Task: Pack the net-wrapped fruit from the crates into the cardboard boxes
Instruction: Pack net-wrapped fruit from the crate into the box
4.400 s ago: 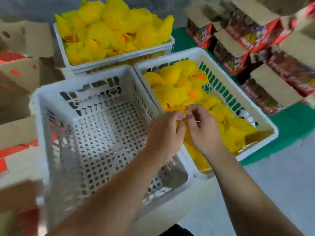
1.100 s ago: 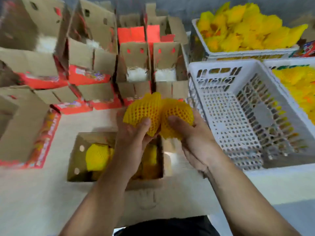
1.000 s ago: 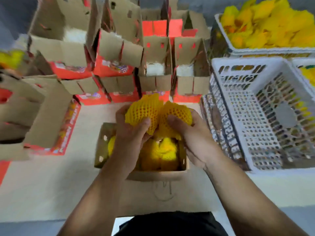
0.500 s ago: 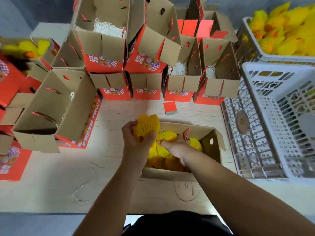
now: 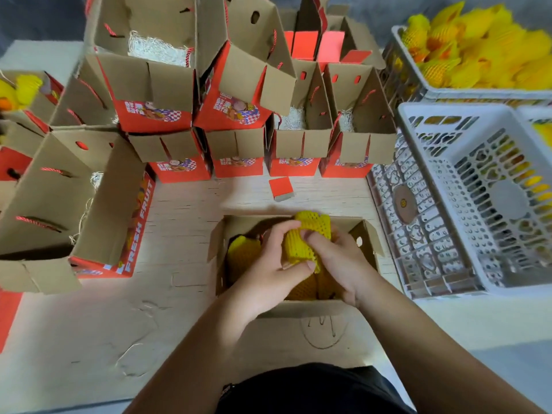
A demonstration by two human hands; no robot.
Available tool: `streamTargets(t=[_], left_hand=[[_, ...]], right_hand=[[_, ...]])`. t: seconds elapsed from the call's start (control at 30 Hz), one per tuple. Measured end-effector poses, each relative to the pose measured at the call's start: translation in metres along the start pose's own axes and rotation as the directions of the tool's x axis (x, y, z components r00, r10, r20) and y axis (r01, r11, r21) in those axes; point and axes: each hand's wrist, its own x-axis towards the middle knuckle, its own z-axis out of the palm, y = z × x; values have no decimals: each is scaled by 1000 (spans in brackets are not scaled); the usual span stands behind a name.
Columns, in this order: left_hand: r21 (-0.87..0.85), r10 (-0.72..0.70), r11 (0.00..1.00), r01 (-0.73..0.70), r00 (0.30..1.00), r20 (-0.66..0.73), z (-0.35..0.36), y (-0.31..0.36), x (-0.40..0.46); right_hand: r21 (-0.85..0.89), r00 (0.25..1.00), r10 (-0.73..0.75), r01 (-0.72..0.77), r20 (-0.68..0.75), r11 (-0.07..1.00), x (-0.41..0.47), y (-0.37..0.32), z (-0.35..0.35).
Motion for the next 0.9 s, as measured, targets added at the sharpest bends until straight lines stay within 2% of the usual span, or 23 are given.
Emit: streamTargets(t=[0.03,0.07,0.13,0.17,0.2,0.27,0.4,0.47,0.57,0.63,0.73,0.77,0.8,0.9], left_hand=[[7,-13,1000,13,1000,-12,-3,0,1],[41,-38,998,43,994,-106,-7,1,3],[121,-141,972,202,909,-391,-17,-3,6],[131,-210,944,302,860,-465,-22,-6,8],[141,-276,914,380,837,-472,-25,-9,9],[204,-325,883,422,865,-382,-25,-15,12],[219,-199,937,272,931,-305,-18,-17,17],[324,-161,911,255,943,-291,-17,-21,16],[558,-149,786,266,958,-246,-16,-25,12],[674,-165,681,288,956,-242,-11,-21,11],[849,-127,436,300,954,-272,-1,-15,9],[858,-136,413,307,952,-276,1,-14,9],[845,-166,436,311,950,-264,2,-13,9],[725,-232,625,290,955,-183,2,-12,9]], right_hand=[[-45,999,-20,18,-40,999,1,0,-6],[-132,995,-47,35,-91,991,3,1,-12],[-393,979,-102,25,-176,919,16,7,-22],[-505,976,-97,-16,-197,863,24,12,-25],[-586,976,-66,-70,-208,807,31,18,-27],[-649,978,34,-163,-207,743,44,29,-23],[-687,969,140,-242,-202,686,53,43,-11],[-757,971,124,-238,-206,608,49,46,-11],[-838,983,69,-179,-168,516,45,46,-13],[-819,988,97,-151,-117,553,44,44,-13],[-784,989,135,-136,-68,605,44,40,-14],[-775,988,136,-139,-69,616,44,39,-14],[-764,989,127,-139,-76,630,43,38,-14],[-733,990,34,-127,-140,668,42,36,-19]])
